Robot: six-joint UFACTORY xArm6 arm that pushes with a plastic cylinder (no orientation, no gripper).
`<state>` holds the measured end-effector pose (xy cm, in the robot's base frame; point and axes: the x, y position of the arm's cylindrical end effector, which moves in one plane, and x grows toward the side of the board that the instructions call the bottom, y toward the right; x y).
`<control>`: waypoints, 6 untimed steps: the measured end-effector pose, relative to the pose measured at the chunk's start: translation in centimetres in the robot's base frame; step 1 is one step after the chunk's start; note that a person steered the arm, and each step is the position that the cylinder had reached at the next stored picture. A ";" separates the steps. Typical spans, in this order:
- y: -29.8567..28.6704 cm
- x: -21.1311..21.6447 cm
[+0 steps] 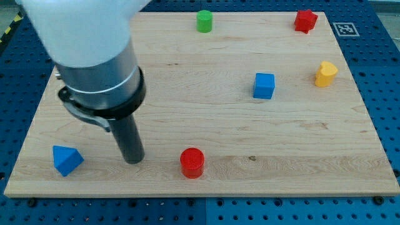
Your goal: Push the red circle slightly right
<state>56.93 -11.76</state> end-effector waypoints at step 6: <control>6.9 1.8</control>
